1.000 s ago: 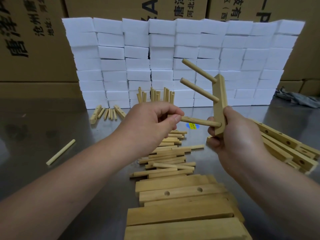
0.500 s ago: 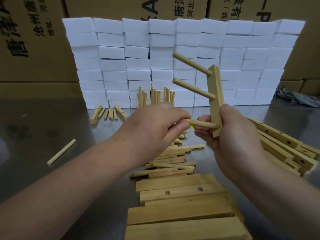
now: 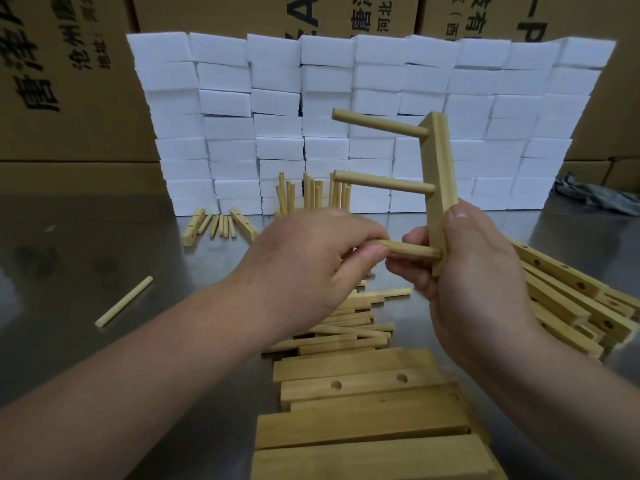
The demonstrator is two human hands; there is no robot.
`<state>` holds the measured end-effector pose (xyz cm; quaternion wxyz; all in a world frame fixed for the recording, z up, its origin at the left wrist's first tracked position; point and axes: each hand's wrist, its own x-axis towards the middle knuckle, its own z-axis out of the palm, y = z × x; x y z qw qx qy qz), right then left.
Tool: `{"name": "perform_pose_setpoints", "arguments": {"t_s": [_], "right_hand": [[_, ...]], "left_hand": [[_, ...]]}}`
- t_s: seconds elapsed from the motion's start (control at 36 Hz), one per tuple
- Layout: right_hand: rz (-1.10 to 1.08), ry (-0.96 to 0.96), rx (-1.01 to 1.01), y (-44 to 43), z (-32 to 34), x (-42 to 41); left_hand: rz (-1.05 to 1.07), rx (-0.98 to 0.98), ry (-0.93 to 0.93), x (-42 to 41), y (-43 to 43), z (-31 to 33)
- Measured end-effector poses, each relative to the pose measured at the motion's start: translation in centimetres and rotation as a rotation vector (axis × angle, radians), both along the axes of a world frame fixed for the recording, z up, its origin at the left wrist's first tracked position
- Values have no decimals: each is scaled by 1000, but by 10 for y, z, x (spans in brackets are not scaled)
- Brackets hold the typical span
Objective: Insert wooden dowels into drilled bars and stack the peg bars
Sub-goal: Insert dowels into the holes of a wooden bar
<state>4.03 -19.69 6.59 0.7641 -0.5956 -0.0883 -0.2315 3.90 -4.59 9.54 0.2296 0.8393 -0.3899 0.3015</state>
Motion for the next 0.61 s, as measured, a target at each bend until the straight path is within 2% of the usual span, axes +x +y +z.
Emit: {"name": "perform_pose_setpoints", "arguments": {"t_s": [0.19, 0.47, 0.61], "right_hand": [[-46, 1, 0, 0, -3, -2], [-87, -10, -10, 2, -1, -6], [-121, -10, -49, 6, -4, -7]], "left_hand": [[52, -27, 164, 0, -4, -8], [58, -38, 272, -1, -3, -8], [79, -74, 418, -3, -2, -5]]}}
